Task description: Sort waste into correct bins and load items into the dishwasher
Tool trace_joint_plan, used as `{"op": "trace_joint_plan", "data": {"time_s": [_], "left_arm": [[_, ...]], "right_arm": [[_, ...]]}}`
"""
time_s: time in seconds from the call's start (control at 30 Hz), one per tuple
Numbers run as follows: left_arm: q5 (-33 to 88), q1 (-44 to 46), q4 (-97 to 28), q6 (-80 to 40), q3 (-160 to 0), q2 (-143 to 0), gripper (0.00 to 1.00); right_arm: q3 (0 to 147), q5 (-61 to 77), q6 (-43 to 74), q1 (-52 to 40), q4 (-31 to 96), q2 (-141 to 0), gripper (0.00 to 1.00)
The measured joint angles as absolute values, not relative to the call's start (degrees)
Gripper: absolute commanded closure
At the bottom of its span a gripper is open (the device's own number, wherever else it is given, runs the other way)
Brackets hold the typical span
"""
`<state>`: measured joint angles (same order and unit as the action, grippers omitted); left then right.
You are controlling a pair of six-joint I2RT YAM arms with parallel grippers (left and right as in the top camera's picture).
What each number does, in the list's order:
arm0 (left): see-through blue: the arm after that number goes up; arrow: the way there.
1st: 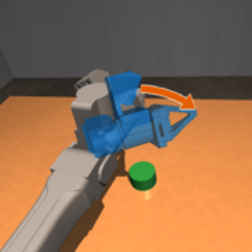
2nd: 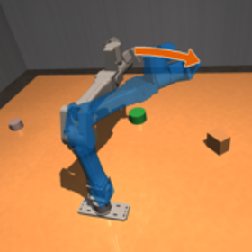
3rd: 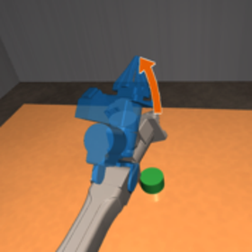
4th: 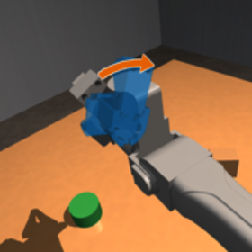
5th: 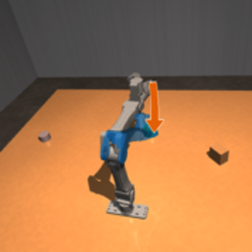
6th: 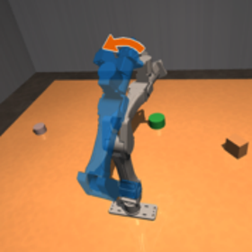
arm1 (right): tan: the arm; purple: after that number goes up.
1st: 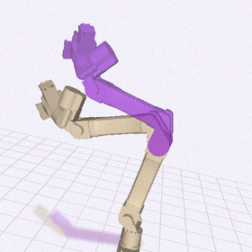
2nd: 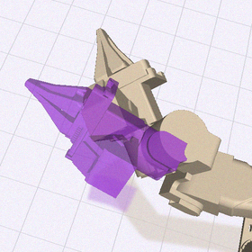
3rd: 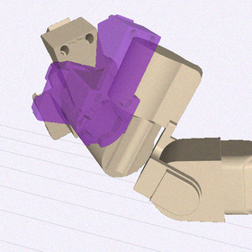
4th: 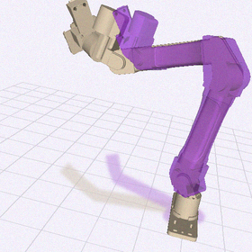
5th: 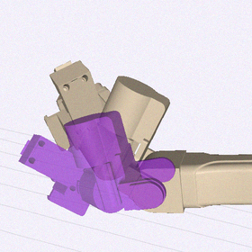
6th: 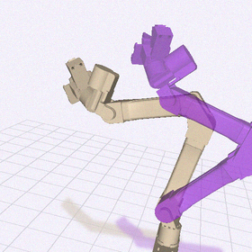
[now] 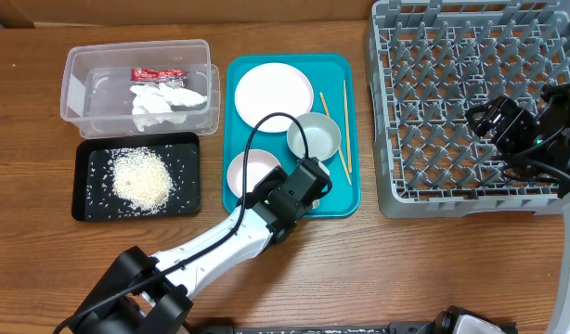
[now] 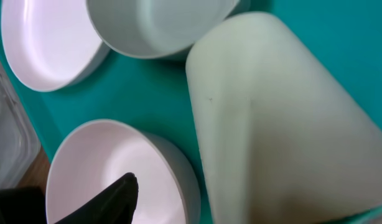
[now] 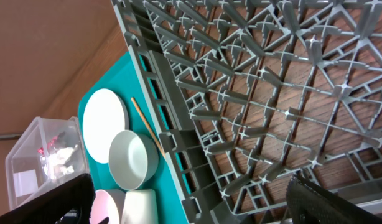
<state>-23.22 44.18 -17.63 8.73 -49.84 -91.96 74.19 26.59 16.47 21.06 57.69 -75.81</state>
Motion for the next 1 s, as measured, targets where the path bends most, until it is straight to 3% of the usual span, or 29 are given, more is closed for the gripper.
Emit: {"op": "trace_joint_plan", "data": {"time_s": [0.2,0.27,0.4,0.63,0.73,1.0], "left_arm": [[-22.5,44.2,-14.2,8.7,-49.8,-92.0,0.44],[-21.7,44.2,-13.7,8.7,-49.8,-92.0,0.51],[-18.1,44.2,-12.9,8.6,-49.8,-92.0,0.75],[-14.7,44.2,-10.8,7.9,-49.8,-92.0,0.78],[-14.4,44.2,-10.6,7.7,-49.8,-92.0,0.96],[-13.9,44.2,-10.4,7.1,-49.8,-92.0,0.96]], "right_arm": [[74.2,26.6,16.5,21.1,57.7,-75.8,0.00],[74.2,26.6,16.5,21.1,57.7,-75.8,0.00],[74.2,26.6,16.5,21.1,57.6,-75.8,0.00],[74.2,26.6,16.5,21.1,57.5,-75.8,0.00],[74.2,26.6,16.5,21.1,57.5,-75.8,0.00],[74.2,26.6,16.4,21.1,57.5,-75.8,0.00]]}}
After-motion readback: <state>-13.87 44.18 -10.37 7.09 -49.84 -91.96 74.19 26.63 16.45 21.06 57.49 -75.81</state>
